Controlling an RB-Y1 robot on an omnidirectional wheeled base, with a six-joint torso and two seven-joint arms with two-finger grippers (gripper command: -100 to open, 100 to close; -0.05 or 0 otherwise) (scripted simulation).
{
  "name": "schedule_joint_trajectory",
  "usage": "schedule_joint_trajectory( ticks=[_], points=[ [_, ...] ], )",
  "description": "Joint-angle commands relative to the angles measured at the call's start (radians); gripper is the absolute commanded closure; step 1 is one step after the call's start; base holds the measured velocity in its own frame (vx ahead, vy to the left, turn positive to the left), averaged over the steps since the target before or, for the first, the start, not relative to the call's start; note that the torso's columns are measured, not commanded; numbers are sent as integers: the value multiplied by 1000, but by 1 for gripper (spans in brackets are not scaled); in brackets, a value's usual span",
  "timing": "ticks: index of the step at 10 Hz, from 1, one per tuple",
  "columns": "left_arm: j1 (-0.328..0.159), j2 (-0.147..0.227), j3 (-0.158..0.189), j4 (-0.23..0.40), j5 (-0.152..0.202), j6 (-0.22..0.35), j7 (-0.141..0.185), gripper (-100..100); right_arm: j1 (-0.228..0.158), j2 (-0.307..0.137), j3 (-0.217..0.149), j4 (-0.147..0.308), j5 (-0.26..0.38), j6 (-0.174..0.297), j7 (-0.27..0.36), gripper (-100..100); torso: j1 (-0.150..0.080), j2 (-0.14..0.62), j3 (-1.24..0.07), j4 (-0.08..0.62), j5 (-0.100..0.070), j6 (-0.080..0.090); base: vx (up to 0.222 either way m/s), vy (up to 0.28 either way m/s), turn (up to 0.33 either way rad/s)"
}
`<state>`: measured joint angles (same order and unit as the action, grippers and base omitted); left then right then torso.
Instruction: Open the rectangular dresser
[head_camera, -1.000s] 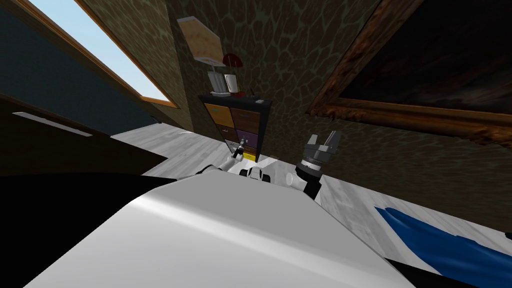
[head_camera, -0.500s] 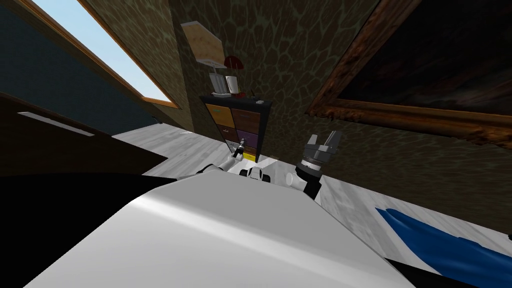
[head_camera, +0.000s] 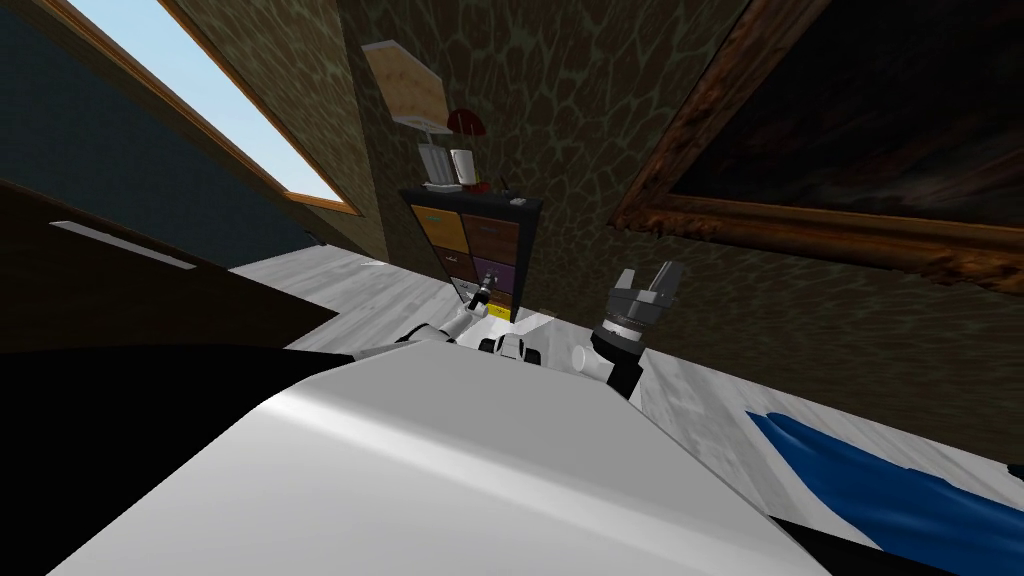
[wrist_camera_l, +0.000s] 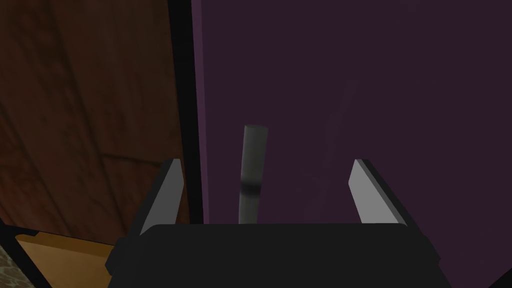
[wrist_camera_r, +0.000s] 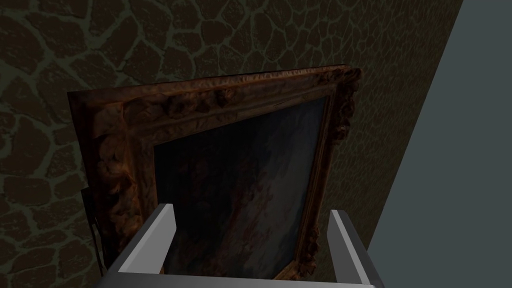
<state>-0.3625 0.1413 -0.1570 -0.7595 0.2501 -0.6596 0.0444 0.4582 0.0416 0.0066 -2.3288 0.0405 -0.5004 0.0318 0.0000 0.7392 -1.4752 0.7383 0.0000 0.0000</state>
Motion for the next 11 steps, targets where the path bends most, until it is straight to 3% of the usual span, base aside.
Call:
schedule_joint_trajectory(
  ticks=[1,5,6,8,10,11],
  points=[
    [-28,-2,8,5,-2,48,3,-100,0,0,0,0,0,0,0,0,0,0,0,0,0,0,-63,-25,8],
    [-69,-5,20,6,-3,113,6,-100,0,0,0,0,0,0,0,0,0,-2,-1,-1,0,0,-47,-24,7],
    [-65,-6,18,12,-3,98,5,-100,0,0,0,0,0,0,0,0,0,-1,-1,0,0,0,-19,-9,0],
    [-39,4,90,-19,-21,119,-1,-100,0,0,0,0,0,0,0,0,1,-2,-1,0,0,1,-27,16,-336],
    [-39,4,106,-19,-21,119,-1,-100,0,0,0,0,0,0,0,0,1,0,0,0,0,-1,-29,22,-94],
    [-26,9,150,-35,-29,128,-5,-100,0,0,0,0,0,0,0,0,0,-2,-1,0,0,-1,-22,12,-257]
  ],
)
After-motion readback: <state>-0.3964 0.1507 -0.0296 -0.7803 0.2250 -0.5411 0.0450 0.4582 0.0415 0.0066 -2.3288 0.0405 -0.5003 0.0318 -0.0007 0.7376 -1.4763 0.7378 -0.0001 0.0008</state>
